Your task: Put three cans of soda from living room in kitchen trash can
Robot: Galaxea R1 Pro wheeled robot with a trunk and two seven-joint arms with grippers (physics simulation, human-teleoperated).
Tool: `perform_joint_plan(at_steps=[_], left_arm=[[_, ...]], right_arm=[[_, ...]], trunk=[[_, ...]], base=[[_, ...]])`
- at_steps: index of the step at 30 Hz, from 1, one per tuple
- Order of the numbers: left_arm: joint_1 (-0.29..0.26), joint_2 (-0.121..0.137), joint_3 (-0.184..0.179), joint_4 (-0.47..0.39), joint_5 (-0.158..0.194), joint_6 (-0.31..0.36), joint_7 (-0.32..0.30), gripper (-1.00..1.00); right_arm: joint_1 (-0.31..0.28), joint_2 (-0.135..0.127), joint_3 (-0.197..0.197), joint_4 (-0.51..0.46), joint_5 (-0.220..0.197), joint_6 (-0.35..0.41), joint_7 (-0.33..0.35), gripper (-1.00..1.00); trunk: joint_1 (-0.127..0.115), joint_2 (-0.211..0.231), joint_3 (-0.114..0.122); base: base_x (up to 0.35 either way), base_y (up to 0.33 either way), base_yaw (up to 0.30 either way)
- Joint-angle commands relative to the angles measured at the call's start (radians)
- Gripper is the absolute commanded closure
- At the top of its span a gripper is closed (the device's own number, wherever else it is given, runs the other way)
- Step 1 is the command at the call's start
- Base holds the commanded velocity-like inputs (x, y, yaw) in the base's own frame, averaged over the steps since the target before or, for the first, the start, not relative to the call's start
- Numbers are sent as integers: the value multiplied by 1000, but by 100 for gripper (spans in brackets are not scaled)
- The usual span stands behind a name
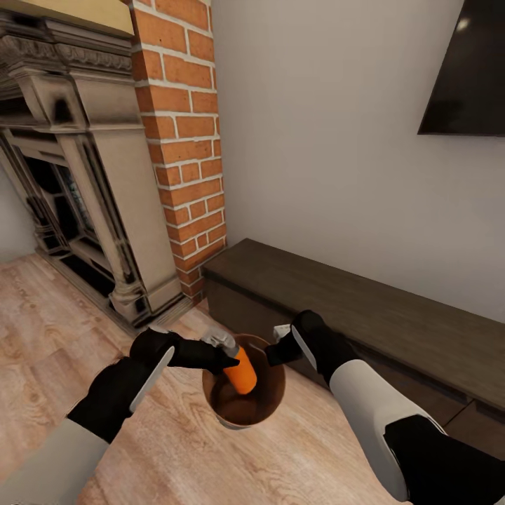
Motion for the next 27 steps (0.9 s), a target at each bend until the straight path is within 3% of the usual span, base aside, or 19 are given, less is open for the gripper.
perform_joint_plan(at_steps=[1, 8, 10, 16, 24, 27], left_arm=[[0, -6, -4, 24, -18, -22, 11, 100], [1, -56, -31, 157, -95, -119, 110, 100], [1, -70, -60, 195, -111, -137, 150, 100], [3, -81, -104, 222, -122, -147, 190, 100], [3, -84, -164, 226, -124, -146, 198, 100], [2, -85, -206, 227, -125, -145, 199, 100]], right_arm=[[0, 0, -2, 0, -37, 5, 5, 100], [-1, 2, -1, 0, -37, 5, 5, 100], [-1, 2, -1, 0, -37, 5, 5, 100], [-1, 6, -1, 0, -37, 5, 5, 100], [-1, 14, 9, 0, -36, 5, 5, 100], [-1, 14, 11, 0, -36, 5, 5, 100]], trunk=[[0, 0, 0], [0, 0, 0], [0, 0, 0], [0, 0, 0], [0, 0, 0], [0, 0, 0]], base=[[0, 0, 0], [0, 0, 0], [0, 0, 0], [0, 0, 0], [0, 0, 0], [0, 0, 0]])
